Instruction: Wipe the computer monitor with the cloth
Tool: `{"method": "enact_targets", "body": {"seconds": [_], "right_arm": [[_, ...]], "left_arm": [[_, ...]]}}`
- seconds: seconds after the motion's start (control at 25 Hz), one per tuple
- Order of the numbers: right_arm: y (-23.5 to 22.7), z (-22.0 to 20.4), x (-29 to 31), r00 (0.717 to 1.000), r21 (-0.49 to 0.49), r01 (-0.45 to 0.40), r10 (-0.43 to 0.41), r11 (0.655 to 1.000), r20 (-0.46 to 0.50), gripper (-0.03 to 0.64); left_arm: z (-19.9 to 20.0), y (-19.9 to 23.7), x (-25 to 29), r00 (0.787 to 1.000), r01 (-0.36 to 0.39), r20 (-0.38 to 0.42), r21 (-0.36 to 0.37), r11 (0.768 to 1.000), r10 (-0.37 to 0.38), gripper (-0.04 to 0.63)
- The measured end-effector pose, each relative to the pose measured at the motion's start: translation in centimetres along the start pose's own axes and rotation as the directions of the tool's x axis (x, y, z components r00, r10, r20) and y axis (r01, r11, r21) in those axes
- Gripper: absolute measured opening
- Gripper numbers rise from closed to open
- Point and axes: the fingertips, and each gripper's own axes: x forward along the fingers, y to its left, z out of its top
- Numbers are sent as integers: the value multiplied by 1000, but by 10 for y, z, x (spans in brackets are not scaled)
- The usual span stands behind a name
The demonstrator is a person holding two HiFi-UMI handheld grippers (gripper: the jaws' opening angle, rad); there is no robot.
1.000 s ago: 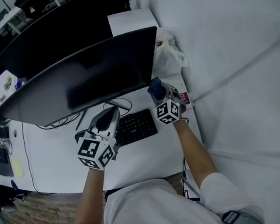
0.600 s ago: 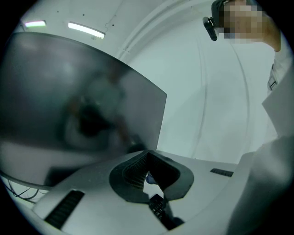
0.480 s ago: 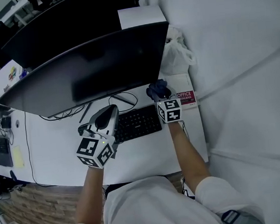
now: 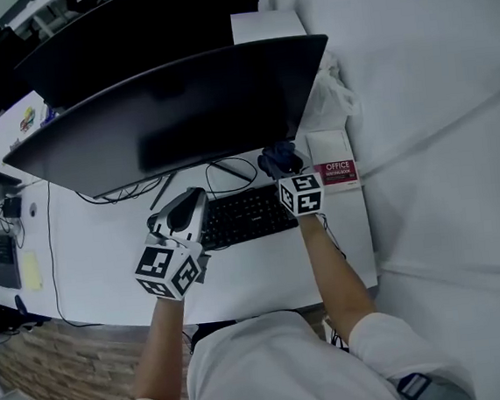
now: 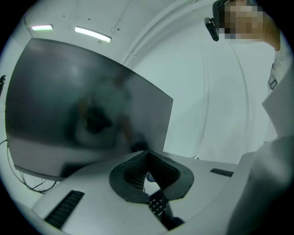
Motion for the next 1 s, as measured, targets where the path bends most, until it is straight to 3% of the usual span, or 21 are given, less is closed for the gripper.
{"method": "enact_targets", "body": {"seconds": [0.6,1.0], "right_arm": [[68,-5,29,1000,14,-7,8,1000,-6,175],[145,-12,55,996,-3,-85,85,996,-33,175]], "left_arm": [[3,63,-65,999,-48,0,-5,999,48,11],[1,110,-109,994,-109,13,-27,994,109,11]]}}
